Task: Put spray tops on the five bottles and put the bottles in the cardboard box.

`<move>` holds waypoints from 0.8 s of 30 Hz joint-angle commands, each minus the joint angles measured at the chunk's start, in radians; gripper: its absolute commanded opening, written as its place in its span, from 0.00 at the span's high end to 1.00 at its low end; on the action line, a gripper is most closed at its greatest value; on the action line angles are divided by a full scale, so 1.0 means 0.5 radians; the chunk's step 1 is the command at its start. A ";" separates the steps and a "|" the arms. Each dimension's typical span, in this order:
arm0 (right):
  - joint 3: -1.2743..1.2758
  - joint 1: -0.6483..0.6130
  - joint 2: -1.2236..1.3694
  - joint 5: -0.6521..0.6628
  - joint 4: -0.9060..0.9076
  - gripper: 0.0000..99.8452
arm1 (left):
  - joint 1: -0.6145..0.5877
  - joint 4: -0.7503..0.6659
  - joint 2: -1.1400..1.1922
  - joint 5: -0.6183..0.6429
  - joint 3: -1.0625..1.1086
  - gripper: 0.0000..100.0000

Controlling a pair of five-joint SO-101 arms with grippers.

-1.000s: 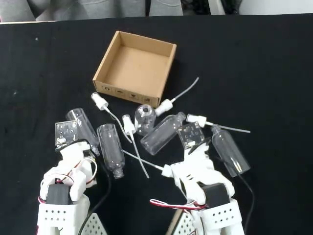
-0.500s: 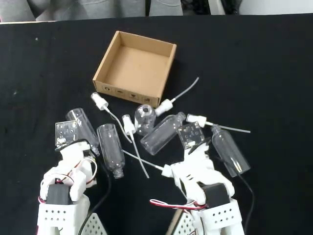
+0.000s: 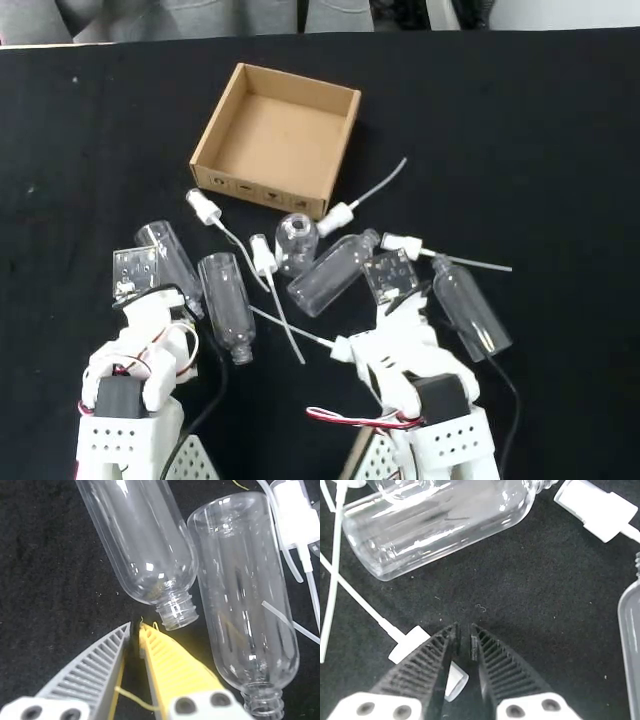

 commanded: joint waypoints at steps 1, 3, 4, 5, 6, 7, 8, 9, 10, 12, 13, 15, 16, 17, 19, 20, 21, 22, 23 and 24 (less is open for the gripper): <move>-0.146 0.021 -0.186 -0.018 0.018 0.99 | -0.020 0.009 0.025 0.018 0.029 0.97; -0.161 0.083 -0.186 -0.018 0.000 0.99 | -0.020 0.009 0.025 0.018 0.029 0.97; -0.170 0.107 -0.186 -0.018 -0.025 0.99 | -0.020 0.009 0.025 0.018 0.029 0.97; -0.183 0.144 -0.186 -0.018 -0.058 0.99 | -0.020 0.009 0.025 0.018 0.029 0.97; -0.204 0.187 -0.183 -0.018 -0.080 0.99 | -0.020 0.009 0.025 0.018 0.029 0.97; -0.229 0.236 -0.183 -0.018 -0.104 0.99 | -0.020 0.009 0.025 0.018 0.029 0.97; -0.265 0.288 -0.183 -0.018 -0.120 0.99 | -0.020 0.009 0.025 0.018 0.029 0.97; -0.308 0.331 -0.183 -0.018 -0.123 0.99 | -0.020 0.009 0.025 0.018 0.029 0.97; -0.361 0.362 -0.183 -0.018 -0.114 0.99 | -0.020 0.009 0.025 0.018 0.029 0.97; -0.453 0.417 -0.183 -0.018 -0.123 0.99 | -0.020 0.009 0.025 0.018 0.029 0.97; -0.493 0.439 -0.183 -0.018 -0.123 0.99 | -0.020 0.009 0.025 0.018 0.029 0.97; -0.560 0.448 -0.183 -0.018 -0.120 0.99 | -0.020 0.009 0.025 0.018 0.029 0.97; -0.600 0.457 -0.183 -0.018 -0.123 0.99 | -0.020 0.009 0.025 0.018 0.029 0.97; -0.634 0.457 -0.183 -0.015 -0.135 0.99 | -0.020 0.009 0.025 0.018 0.029 0.97; -0.664 0.479 -0.183 -0.012 -0.169 0.99 | -0.020 0.009 0.025 0.018 0.029 0.97; -0.671 0.512 -0.180 0.009 -0.187 0.99 | -0.020 0.009 0.025 0.018 0.029 0.97; -0.683 0.552 -0.180 0.064 -0.209 0.99 | -0.020 0.009 0.025 0.018 0.029 0.97; -0.695 0.595 -0.183 0.141 -0.236 0.99 | -0.020 0.009 0.025 0.018 0.029 0.97; -0.707 0.638 -0.183 0.233 -0.292 0.99 | -0.020 0.009 0.025 0.018 0.029 0.97; -0.710 0.681 -0.183 0.316 -0.347 0.99 | -0.020 0.009 0.025 0.018 0.029 0.97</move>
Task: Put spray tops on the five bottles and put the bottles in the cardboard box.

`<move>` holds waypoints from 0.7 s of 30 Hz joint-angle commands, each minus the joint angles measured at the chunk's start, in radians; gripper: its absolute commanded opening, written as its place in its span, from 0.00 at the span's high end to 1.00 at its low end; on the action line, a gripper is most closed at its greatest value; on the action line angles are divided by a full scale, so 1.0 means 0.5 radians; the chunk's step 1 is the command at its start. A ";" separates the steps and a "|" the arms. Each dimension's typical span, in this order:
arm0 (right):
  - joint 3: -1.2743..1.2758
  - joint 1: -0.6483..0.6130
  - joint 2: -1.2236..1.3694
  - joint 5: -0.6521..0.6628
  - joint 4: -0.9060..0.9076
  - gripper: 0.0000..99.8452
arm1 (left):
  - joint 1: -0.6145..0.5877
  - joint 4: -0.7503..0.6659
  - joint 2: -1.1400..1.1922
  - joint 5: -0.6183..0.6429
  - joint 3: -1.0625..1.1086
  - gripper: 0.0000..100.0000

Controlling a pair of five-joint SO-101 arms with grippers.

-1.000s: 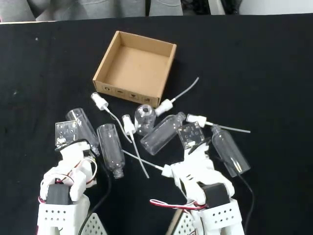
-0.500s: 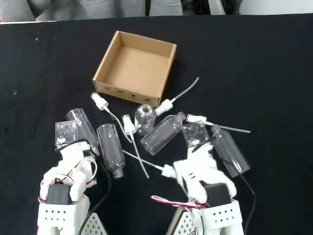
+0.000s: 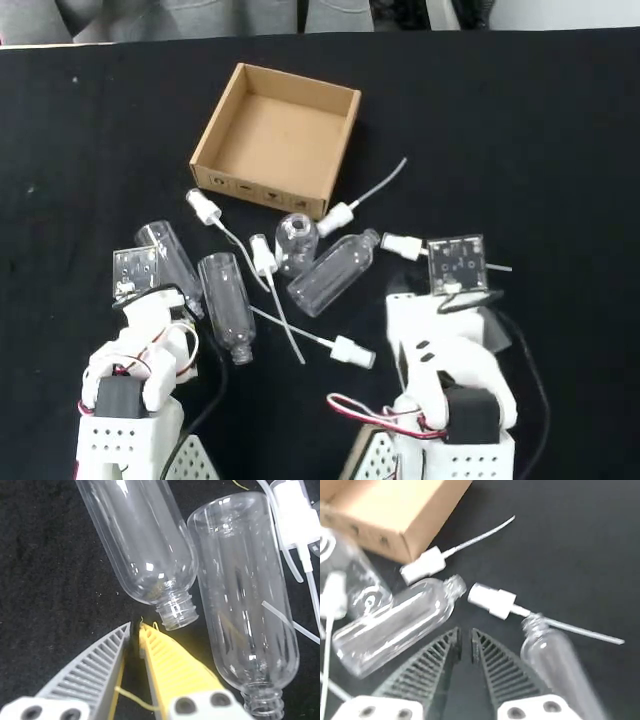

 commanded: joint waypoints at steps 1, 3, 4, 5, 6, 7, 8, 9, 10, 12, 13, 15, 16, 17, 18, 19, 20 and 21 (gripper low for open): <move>-0.149 0.193 -0.183 0.258 -0.218 0.99 | -0.020 0.009 0.025 0.018 0.029 0.97; -0.152 0.245 -0.183 0.304 -0.285 0.99 | -0.020 0.009 0.025 0.018 0.029 0.97; -0.155 0.255 -0.183 0.313 -0.304 0.99 | -0.020 0.009 0.025 0.018 0.029 0.97; -0.158 0.255 -0.176 0.322 -0.319 0.99 | -0.020 0.009 0.025 0.018 0.029 0.97; -0.176 0.255 -0.167 0.338 -0.319 0.99 | -0.020 0.009 0.025 0.018 0.029 0.97; -0.201 0.255 -0.167 0.347 -0.313 0.99 | -0.020 0.009 0.025 0.018 0.029 0.97; -0.232 0.252 -0.167 0.353 -0.310 0.99 | -0.020 0.009 0.025 0.018 0.029 0.97; -0.265 0.252 -0.167 0.353 -0.307 0.99 | -0.020 0.009 0.025 0.018 0.029 0.97; -0.302 0.252 -0.164 0.350 -0.307 0.99 | -0.020 0.009 0.025 0.018 0.029 0.97; -0.379 0.252 -0.164 0.350 -0.307 0.98 | -0.020 0.009 0.025 0.018 0.029 0.97; -0.413 0.252 -0.164 0.341 -0.304 0.96 | -0.020 0.009 0.025 0.018 0.029 0.97; -0.477 0.249 -0.164 0.338 -0.282 0.94 | -0.020 0.009 0.025 0.018 0.029 0.97; -0.514 0.245 -0.164 0.338 -0.267 0.94 | -0.020 0.009 0.025 0.018 0.029 0.97; -0.548 0.218 -0.161 0.338 -0.249 0.94 | -0.020 0.009 0.025 0.018 0.029 0.97; -0.585 0.181 -0.143 0.338 -0.224 0.94 | -0.020 0.009 0.025 0.018 0.029 0.97; -0.631 0.144 -0.112 0.338 -0.193 0.94 | -0.020 0.009 0.025 0.018 0.029 0.97; -0.677 0.110 -0.069 0.338 -0.166 0.94 | -0.020 0.009 0.025 0.018 0.029 0.97; -0.729 0.077 -0.011 0.338 -0.141 0.94 | -0.020 0.009 0.025 0.018 0.029 0.97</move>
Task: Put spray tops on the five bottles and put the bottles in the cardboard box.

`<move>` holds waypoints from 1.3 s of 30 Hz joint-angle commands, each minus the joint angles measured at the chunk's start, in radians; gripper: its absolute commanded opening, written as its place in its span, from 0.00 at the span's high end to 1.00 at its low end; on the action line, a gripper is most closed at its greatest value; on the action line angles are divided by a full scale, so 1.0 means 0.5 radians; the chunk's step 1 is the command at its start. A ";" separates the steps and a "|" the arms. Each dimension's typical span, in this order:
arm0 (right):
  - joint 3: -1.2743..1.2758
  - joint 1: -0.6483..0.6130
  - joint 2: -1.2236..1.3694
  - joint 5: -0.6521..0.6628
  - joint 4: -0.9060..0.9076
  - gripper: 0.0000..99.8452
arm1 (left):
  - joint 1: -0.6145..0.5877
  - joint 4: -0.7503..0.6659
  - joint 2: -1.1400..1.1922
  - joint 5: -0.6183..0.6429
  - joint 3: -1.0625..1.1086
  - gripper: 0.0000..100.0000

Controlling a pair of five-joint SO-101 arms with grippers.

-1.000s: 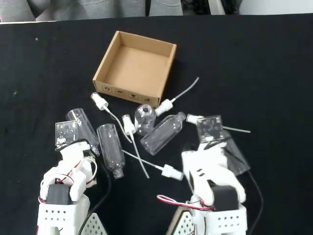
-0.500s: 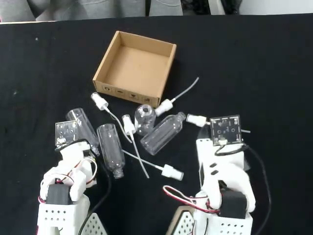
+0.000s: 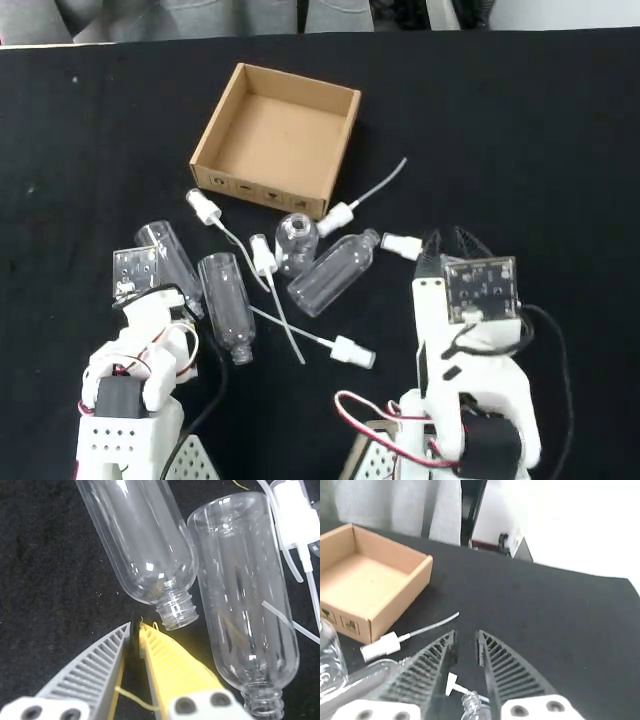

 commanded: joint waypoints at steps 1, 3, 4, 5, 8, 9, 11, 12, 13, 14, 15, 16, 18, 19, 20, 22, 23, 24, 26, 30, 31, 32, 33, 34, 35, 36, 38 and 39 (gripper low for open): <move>-0.281 -0.138 0.060 0.012 0.080 0.94 | -0.020 0.009 0.021 0.018 0.029 0.97; -0.394 -0.181 0.216 0.000 0.117 0.94 | -0.020 0.009 0.021 0.018 0.029 0.97; -0.446 -0.199 0.299 -0.040 0.132 0.94 | -0.020 0.009 0.021 0.018 0.029 0.97; -0.493 -0.224 0.376 -0.074 0.144 0.92 | -0.020 0.009 0.021 0.018 0.029 0.97; -0.603 -0.313 0.572 -0.181 0.199 0.84 | -0.020 0.009 0.021 0.018 0.029 0.97; -0.628 -0.341 0.628 -0.227 0.218 0.81 | -0.020 0.009 0.021 0.018 0.029 0.97; -0.671 -0.393 0.726 -0.328 0.242 0.76 | -0.020 0.009 0.021 0.018 0.029 0.97; -0.683 -0.417 0.772 -0.381 0.245 0.75 | -0.020 0.009 0.021 0.018 0.029 0.97; -0.686 -0.451 0.815 -0.433 0.245 0.74 | -0.020 0.009 0.021 0.018 0.029 0.97; -0.689 -0.488 0.861 -0.470 0.242 0.73 | -0.020 0.009 0.021 0.018 0.029 0.97; -0.695 -0.528 0.913 -0.497 0.242 0.73 | -0.020 0.009 0.021 0.018 0.029 0.97; -0.695 -0.565 0.965 -0.525 0.236 0.73 | -0.020 0.009 0.021 0.018 0.029 0.97; -0.698 -0.632 1.076 -0.595 0.230 0.73 | -0.020 0.009 0.021 0.018 0.029 0.97; -0.698 -0.663 1.137 -0.632 0.230 0.73 | -0.020 0.009 0.021 0.018 0.029 0.97; -0.698 -0.697 1.189 -0.666 0.227 0.73 | -0.020 0.009 0.021 0.018 0.029 0.97; -0.698 -0.761 1.293 -0.752 0.196 0.73 | -0.020 0.009 0.021 0.018 0.029 0.97; -0.698 -0.786 1.346 -0.804 0.175 0.73 | -0.020 0.009 0.021 0.018 0.029 0.97; -0.698 -0.801 1.395 -0.853 0.153 0.73 | -0.020 0.009 0.021 0.018 0.029 0.97; -0.698 -0.816 1.484 -0.942 0.098 0.73 | -0.020 0.009 0.021 0.018 0.029 0.97; -0.698 -0.810 1.674 -1.111 -0.009 0.73 | -0.020 0.009 0.021 0.018 0.029 0.97; -0.698 -0.810 1.726 -1.148 -0.031 0.73 | -0.020 0.009 0.021 0.018 0.029 0.97; -0.698 -0.810 1.775 -1.178 -0.052 0.73 | -0.020 0.009 0.021 0.018 0.029 0.97; -0.698 -0.810 1.821 -1.212 -0.077 0.73 | -0.020 0.009 0.021 0.018 0.029 0.97; -0.713 -0.810 1.873 -1.246 -0.089 0.73 | -0.020 0.009 0.021 0.018 0.029 0.97; -0.735 -0.810 1.929 -1.280 -0.092 0.73 | -0.020 0.009 0.021 0.018 0.029 0.97; -0.766 -0.810 1.984 -1.316 -0.092 0.73 | -0.020 0.009 0.021 0.018 0.029 0.97; -0.845 -0.807 2.110 -1.415 -0.068 0.73 | -0.020 0.009 0.021 0.018 0.029 0.97; -0.888 -0.807 2.174 -1.458 -0.052 0.73 | -0.020 0.009 0.021 0.018 0.029 0.97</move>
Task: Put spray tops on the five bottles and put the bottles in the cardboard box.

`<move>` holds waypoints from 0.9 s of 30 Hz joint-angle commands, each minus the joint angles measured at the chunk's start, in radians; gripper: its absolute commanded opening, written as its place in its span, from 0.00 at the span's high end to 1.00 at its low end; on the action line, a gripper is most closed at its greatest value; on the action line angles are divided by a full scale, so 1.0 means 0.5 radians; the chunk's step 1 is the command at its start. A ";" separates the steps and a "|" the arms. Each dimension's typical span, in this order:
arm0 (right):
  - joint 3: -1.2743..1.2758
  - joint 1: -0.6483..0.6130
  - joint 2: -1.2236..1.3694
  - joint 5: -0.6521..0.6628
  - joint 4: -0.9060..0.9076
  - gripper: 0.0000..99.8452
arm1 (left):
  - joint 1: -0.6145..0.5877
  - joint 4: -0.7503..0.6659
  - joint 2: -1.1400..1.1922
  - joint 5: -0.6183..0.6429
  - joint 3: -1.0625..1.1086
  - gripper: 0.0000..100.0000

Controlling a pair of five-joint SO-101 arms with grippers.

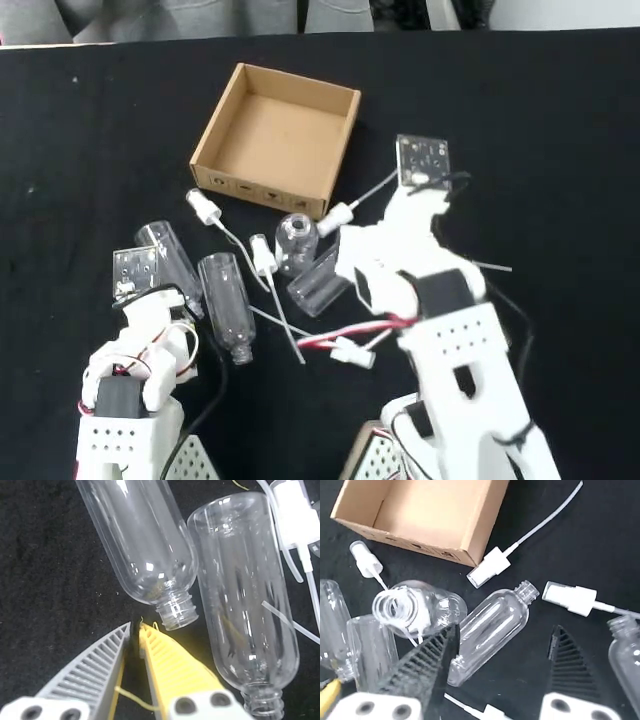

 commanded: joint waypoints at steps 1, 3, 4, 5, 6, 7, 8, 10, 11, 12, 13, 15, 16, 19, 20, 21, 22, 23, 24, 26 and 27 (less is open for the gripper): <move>-0.262 -0.037 0.238 -0.169 -0.009 0.73 | -0.020 0.009 0.021 0.018 0.029 0.97; -0.339 -0.037 0.379 -0.227 0.018 0.73 | -0.020 0.009 0.021 0.018 0.029 0.97; -0.370 -0.037 0.446 -0.242 0.018 0.73 | -0.020 0.009 0.021 0.018 0.029 0.97; -0.397 -0.037 0.517 -0.258 0.018 0.73 | -0.020 0.009 0.021 0.018 0.029 0.97; -0.425 -0.037 0.582 -0.273 0.009 0.73 | -0.020 0.009 0.021 0.018 0.029 0.97; -0.450 -0.037 0.649 -0.282 0.003 0.73 | -0.020 0.009 0.021 0.018 0.029 0.97; -0.474 -0.037 0.713 -0.288 0.000 0.73 | -0.020 0.009 0.021 0.018 0.029 0.97; -0.532 -0.037 0.836 -0.325 0.000 0.73 | -0.020 0.009 0.021 0.018 0.029 0.97; -0.557 -0.037 0.895 -0.353 0.000 0.73 | -0.020 0.009 0.021 0.018 0.029 0.97; -0.578 -0.034 0.950 -0.377 0.000 0.73 | -0.020 0.009 0.021 0.018 0.029 0.97; -0.597 -0.031 1.002 -0.393 0.000 0.73 | -0.020 0.009 0.021 0.018 0.029 0.97; -0.628 -0.015 1.091 -0.448 0.003 0.73 | -0.020 0.009 0.021 0.018 0.029 0.97; -0.646 -0.015 1.128 -0.494 0.000 0.73 | -0.020 0.009 0.021 0.018 0.029 0.97; -0.704 -0.015 1.235 -0.623 0.000 0.73 | -0.020 0.009 0.021 0.018 0.029 0.97; -0.717 -0.015 1.260 -0.660 0.000 0.73 | -0.020 0.009 0.021 0.018 0.029 0.97; -0.732 -0.015 1.287 -0.697 0.000 0.73 | -0.020 0.009 0.021 0.018 0.029 0.97; -0.747 -0.015 1.312 -0.733 0.000 0.73 | -0.020 0.009 0.021 0.018 0.029 0.97; -0.760 -0.015 1.333 -0.767 0.000 0.73 | -0.020 0.009 0.021 0.018 0.029 0.97; -0.772 -0.015 1.361 -0.792 0.000 0.73 | -0.020 0.009 0.021 0.018 0.029 0.97; -0.793 -0.015 1.416 -0.838 0.000 0.73 | -0.020 0.009 0.021 0.018 0.029 0.97; -0.799 -0.015 1.447 -0.853 0.000 0.73 | -0.020 0.009 0.021 0.018 0.029 0.97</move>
